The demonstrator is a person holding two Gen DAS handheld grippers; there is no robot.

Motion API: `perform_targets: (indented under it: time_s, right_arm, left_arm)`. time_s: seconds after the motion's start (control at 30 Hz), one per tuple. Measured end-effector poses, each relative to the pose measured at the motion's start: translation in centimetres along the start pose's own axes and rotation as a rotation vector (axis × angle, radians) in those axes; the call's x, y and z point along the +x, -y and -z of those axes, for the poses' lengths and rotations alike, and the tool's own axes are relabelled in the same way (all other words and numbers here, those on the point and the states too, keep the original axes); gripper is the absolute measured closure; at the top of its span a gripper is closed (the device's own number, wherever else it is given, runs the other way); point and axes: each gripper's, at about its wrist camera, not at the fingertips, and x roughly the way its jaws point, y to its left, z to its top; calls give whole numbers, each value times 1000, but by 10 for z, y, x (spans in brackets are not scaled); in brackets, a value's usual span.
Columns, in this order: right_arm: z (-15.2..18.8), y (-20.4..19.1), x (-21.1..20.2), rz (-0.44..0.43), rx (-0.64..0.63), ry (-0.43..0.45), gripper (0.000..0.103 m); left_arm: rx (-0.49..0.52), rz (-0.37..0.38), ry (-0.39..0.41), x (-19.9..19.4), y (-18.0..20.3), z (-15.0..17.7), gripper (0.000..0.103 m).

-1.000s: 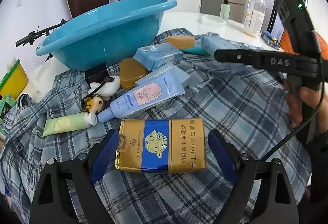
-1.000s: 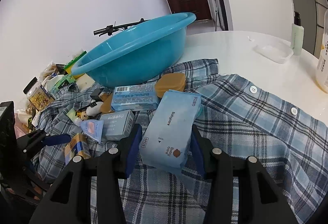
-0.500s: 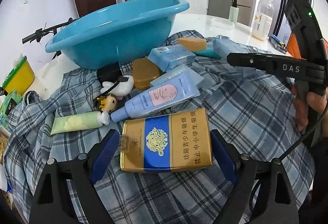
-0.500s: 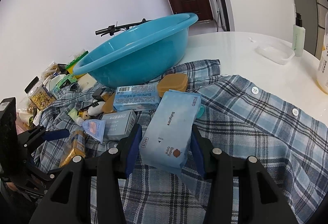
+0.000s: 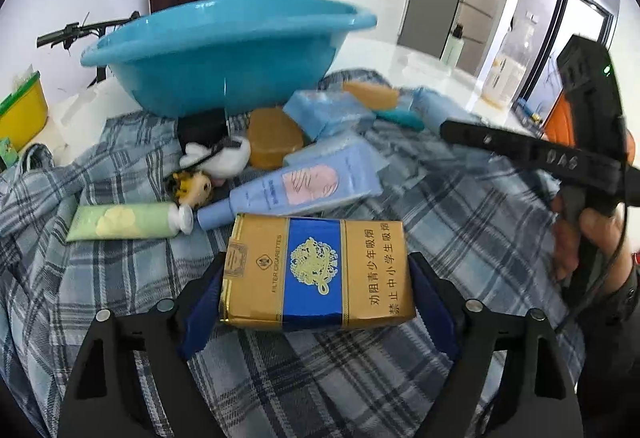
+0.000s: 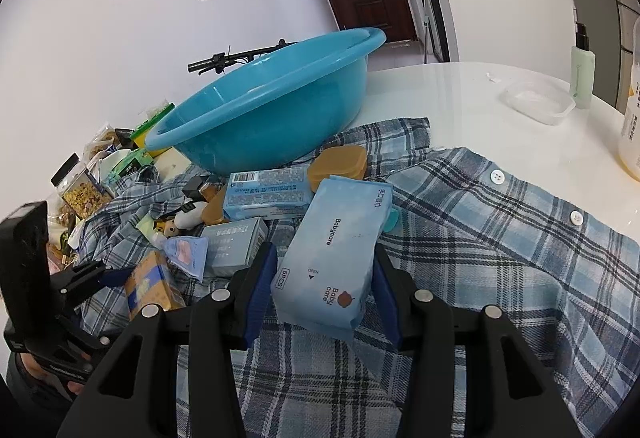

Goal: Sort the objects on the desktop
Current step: 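Lift the gold cigarette box over the basin with the left gripper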

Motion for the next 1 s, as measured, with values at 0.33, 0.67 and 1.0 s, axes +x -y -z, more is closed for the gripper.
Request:
perform_targets:
  time_s: [0.33, 0.67, 1.0]
  right_arm:
    - [0, -4, -1, -7, -17, 7, 57]
    - [0, -3, -1, -13, -13, 5, 57]
    - [1, -5, -1, -11, -23, 8, 57]
  left_arm:
    - [0, -33, 94, -35, 8, -8, 16]
    - [2, -102, 259, -81, 2, -57, 16]
    - [-23, -190, 366, -72, -31, -148, 16]
